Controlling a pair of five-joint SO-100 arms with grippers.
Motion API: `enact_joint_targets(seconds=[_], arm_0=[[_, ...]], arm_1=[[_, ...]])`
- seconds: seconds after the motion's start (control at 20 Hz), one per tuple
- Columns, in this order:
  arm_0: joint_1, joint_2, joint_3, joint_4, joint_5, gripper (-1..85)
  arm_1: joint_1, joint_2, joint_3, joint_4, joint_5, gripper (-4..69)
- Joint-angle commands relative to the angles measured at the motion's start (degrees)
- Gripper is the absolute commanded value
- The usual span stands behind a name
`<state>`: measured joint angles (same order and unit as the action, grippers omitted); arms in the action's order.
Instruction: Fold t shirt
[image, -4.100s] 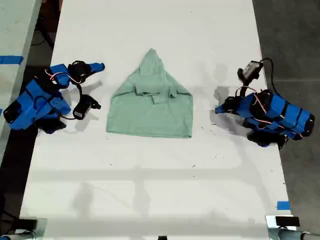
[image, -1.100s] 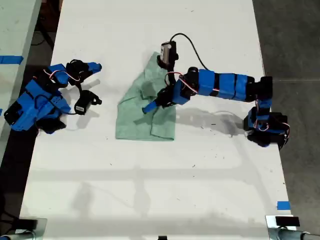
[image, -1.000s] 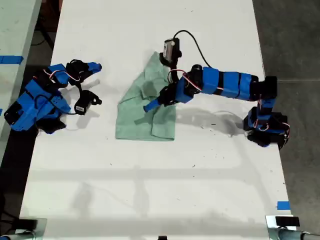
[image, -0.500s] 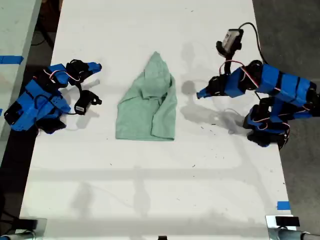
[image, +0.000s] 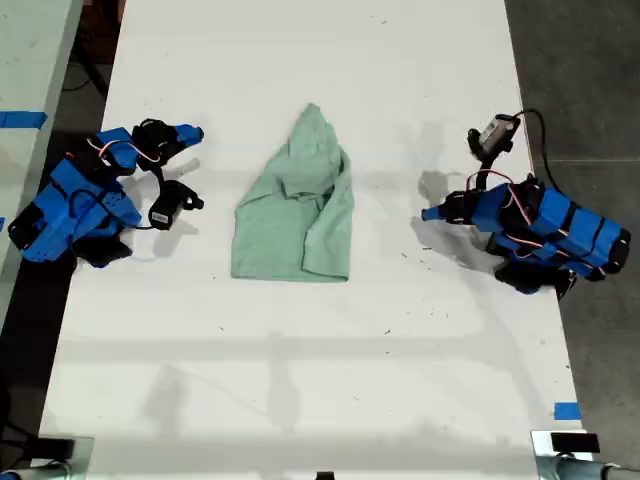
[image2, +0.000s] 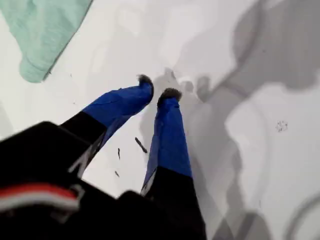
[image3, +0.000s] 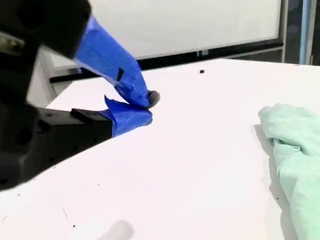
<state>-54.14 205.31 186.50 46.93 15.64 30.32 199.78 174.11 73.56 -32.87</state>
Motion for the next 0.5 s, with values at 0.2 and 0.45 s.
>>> enact_joint_targets(seconds=[0.2, 0.45], arm_0=[[-0.09, 0.62, 2.02, -0.70, -0.44, -0.3], [0.00, 0.62, 2.02, -0.62, -0.70, -0.3]], arm_1=[[0.00, 1.23, 3.43, 4.04, 8.00, 22.5], [-1.14, 1.23, 3.43, 4.04, -4.31, 19.8]])
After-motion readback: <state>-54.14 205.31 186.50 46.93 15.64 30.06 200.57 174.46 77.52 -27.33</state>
